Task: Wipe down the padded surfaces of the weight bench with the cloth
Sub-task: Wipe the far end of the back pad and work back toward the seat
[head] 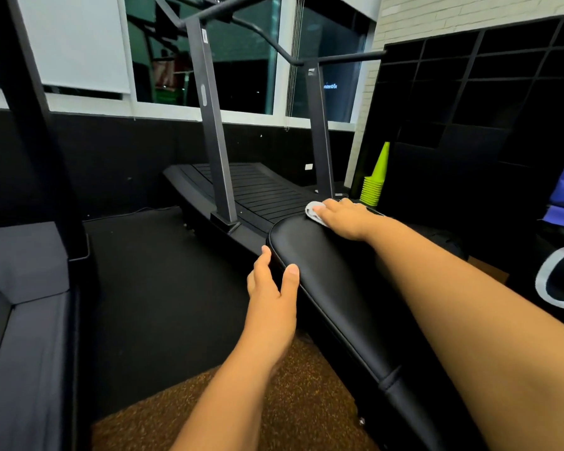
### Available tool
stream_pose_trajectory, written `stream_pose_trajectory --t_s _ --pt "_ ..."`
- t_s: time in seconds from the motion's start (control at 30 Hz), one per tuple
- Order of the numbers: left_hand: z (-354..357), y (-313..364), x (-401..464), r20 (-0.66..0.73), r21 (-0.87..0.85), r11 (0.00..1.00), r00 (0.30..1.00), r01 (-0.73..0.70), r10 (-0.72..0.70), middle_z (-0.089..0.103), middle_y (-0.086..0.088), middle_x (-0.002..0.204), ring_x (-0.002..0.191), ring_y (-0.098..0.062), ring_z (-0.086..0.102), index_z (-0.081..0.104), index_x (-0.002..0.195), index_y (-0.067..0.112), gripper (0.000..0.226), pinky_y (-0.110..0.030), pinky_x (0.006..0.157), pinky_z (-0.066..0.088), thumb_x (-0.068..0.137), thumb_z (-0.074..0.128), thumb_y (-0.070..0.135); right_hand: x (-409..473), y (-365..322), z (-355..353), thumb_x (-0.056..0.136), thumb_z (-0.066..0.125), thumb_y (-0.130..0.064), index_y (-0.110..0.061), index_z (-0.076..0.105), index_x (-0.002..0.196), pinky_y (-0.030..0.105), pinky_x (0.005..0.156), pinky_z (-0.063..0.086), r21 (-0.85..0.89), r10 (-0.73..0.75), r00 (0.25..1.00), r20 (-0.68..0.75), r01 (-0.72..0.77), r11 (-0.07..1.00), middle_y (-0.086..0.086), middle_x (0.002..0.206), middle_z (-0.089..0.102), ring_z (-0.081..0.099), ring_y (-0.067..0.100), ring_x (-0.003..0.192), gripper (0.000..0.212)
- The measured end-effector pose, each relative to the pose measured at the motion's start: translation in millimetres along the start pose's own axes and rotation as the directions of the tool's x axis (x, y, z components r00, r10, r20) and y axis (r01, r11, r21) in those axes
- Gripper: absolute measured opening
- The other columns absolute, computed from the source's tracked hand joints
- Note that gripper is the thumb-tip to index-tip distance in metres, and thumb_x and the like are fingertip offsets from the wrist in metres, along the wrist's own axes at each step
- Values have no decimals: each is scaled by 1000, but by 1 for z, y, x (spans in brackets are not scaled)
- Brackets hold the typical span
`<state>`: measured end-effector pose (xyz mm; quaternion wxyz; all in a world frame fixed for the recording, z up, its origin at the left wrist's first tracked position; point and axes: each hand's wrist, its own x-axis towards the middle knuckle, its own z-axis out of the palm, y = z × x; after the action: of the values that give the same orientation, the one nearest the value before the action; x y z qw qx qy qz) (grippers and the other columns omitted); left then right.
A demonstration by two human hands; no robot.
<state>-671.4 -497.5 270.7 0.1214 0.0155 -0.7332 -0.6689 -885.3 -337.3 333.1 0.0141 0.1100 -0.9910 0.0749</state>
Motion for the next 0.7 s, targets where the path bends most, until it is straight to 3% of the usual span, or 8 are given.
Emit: stream_pose_trajectory --t_s 0.1,0.17,0.3,0.37,0.43,0.53,0.6,0.7 --pt "-2 -2 1 7 5 1000 1000 -11 11 14 9 158 119 3 23 14 153 34 59 -22 102 27 101 42 40 20 -21 -1 61 -1 -79 -54 28 136 62 106 25 -33 -42 998 55 44 998 1 152 34 32 39 136 84" --pt "-3 -3 1 10 -9 1000 1000 -12 12 14 10 157 122 1 25 14 153 36 60 -31 111 31 100 43 41 2 -47 -9 61 0 -78 -53 31 137 61 108 23 -68 -102 990 101 109 992 -3 153 35 32 37 137 87" --pt "-2 -3 2 7 -33 999 1000 1 -1 14 13 156 130 -7 32 15 152 38 60 -44 111 38 100 44 43 -31 -66 -15 91 17 -68 -42 47 134 54 111 24 -7 -189 981 47 189 982 -1 145 45 33 32 136 59" --pt "-2 -2 0 11 -30 1000 1000 6 -6 13 13 157 124 -3 30 14 152 38 60 -43 111 38 100 43 43 -39 -55 -15 91 17 -68 -37 51 130 52 111 26 36 -235 972 18 234 971 2 137 50 37 32 133 60" --pt "-1 0 -1 13 -34 999 1000 8 -8 12 12 157 121 0 26 13 152 38 60 -36 111 35 101 43 42 -41 -44 -17 82 12 -74 -38 48 132 52 111 26 35 -180 984 12 180 983 4 138 49 38 32 131 71" --pt "0 3 -2 5 -22 1000 1000 4 -4 13 10 158 119 2 23 13 153 36 59 -22 99 28 101 42 40 -36 -44 -19 65 3 -77 -45 38 136 56 109 26 -40 -109 994 33 110 993 5 144 42 36 36 131 86" --pt "-1 4 -3 4 -14 1000 1000 5 -5 13 8 159 119 2 24 13 153 34 59 -21 97 25 102 42 39 -38 -61 -18 66 3 -73 -47 34 139 57 109 25 -90 -127 991 46 130 987 3 146 39 32 39 132 84" --pt "-2 5 -4 10 -13 1000 1000 11 -11 13 9 159 119 3 23 13 153 34 59 -20 97 24 102 42 39 -41 -78 -14 85 13 -70 -39 50 127 51 105 27 -46 -200 978 57 203 978 -1 139 48 35 32 131 64"
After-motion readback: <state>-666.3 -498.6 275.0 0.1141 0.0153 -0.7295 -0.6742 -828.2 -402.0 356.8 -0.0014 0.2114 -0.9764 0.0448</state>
